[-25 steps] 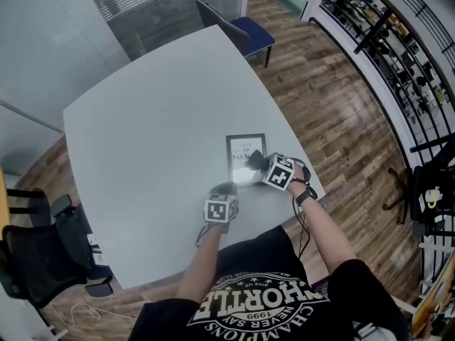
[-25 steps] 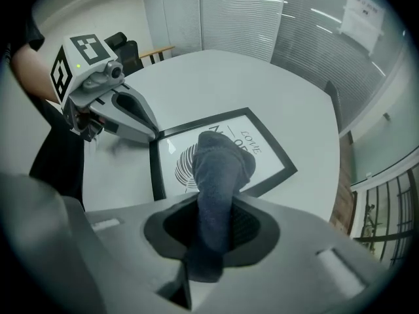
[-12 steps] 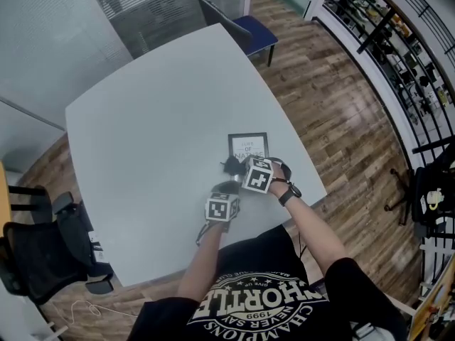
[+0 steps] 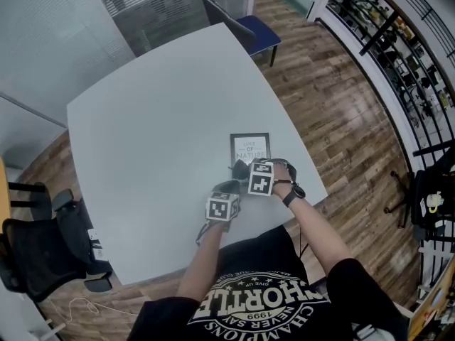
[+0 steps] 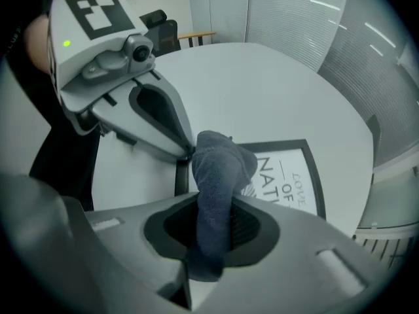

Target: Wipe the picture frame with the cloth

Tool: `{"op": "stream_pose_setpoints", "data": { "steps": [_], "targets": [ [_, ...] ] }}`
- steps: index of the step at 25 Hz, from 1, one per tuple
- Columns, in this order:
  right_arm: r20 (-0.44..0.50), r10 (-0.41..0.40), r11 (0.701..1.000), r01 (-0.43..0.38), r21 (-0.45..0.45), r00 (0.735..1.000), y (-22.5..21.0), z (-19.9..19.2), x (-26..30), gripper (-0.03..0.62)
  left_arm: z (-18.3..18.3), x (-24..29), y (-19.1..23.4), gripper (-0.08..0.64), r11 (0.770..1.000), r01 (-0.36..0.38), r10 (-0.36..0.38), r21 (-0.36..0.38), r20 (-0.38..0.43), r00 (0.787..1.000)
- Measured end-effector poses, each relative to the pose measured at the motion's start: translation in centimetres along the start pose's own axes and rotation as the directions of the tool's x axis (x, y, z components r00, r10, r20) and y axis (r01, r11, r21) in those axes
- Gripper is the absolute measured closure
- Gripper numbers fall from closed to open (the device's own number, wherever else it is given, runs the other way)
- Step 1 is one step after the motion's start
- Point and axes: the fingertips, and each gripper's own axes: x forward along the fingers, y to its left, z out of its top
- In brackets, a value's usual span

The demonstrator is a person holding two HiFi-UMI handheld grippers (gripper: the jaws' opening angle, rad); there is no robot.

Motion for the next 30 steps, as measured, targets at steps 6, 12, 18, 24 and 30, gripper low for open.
{"op": "stream_pose_setpoints", "data": {
  "steps": [6,12,18,24,30],
  "targets": [
    [-0.128,-0.028,0.999,0.034,0.040,0.991,0.0,-5.8,-1.2,0.517,-0.1,0.0,0.3,0.566,1.000,0.002,-0.002,0.003,0.004,1.000],
    [-0.097,-0.034,0.989,0.048,0.137,0.995,-0.1,-6.8,-1.7,0.517,-0.1,0.0,0.4,0.566,1.000,0.007,-0.007,-0.014,-0.002,1.000],
    [-0.057,-0.018,0.980,0.029,0.197,0.998,-0.2,-7.2,-2.0,0.517,0.3,-1.1,0.4,0.566,0.992,-0.003,-0.002,-0.125,-0.039,0.999],
    [-0.011,-0.004,0.989,0.006,0.149,1.000,0.1,-4.3,-2.2,0.517,0.0,-1.7,0.6,0.566,0.997,-0.021,0.021,-0.077,-0.011,1.000],
    [0.144,0.028,0.998,-0.037,0.057,0.989,1.5,3.4,-1.3,0.517,-0.3,-1.2,0.5,0.566,0.998,0.010,-0.010,-0.061,-0.006,1.000]
  ]
}}
